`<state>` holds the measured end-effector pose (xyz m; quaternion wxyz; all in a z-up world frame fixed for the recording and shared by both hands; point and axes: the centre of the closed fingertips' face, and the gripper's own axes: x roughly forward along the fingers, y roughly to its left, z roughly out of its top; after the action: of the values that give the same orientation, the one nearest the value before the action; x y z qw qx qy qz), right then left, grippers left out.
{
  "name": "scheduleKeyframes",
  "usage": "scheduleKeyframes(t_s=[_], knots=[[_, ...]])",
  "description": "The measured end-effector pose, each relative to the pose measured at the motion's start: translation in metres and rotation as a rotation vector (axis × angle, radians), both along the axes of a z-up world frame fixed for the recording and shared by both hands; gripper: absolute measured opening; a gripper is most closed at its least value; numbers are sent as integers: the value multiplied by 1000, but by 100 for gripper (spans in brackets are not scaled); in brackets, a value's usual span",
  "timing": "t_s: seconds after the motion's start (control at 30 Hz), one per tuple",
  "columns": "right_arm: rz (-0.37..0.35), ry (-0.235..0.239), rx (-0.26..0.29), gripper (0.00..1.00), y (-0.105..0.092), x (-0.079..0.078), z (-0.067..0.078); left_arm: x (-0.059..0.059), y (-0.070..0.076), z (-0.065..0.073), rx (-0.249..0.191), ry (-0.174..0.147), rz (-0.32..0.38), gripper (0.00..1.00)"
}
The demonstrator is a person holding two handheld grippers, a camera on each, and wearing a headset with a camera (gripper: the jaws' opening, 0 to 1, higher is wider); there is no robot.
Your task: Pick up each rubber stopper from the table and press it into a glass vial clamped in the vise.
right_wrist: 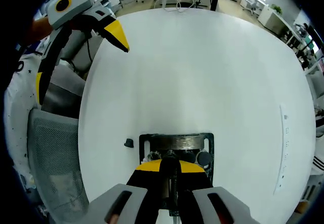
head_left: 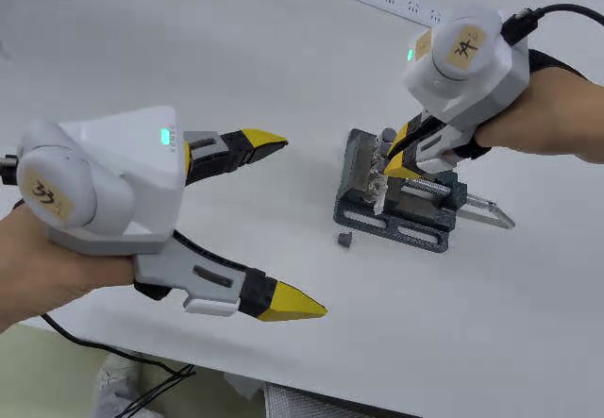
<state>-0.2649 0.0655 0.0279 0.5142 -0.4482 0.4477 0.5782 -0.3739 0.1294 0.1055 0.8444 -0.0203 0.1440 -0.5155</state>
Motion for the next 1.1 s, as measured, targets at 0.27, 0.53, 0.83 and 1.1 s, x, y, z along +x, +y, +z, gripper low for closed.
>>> scheduleKeyframes(t_s=[0.27,0.53,0.83,1.1], knots=[[41,-24,-66,4,1,1,-2,1,1,1,-6,0,4,97],[9,-8,-100,5,1,1,-2,2,1,1,-10,0,7,97],[-50,-1,-111,4,2,1,-3,2,-3,2,-21,3,1,96],[-101,-17,-147,4,4,3,-5,5,-6,4,-30,2,-3,96]])
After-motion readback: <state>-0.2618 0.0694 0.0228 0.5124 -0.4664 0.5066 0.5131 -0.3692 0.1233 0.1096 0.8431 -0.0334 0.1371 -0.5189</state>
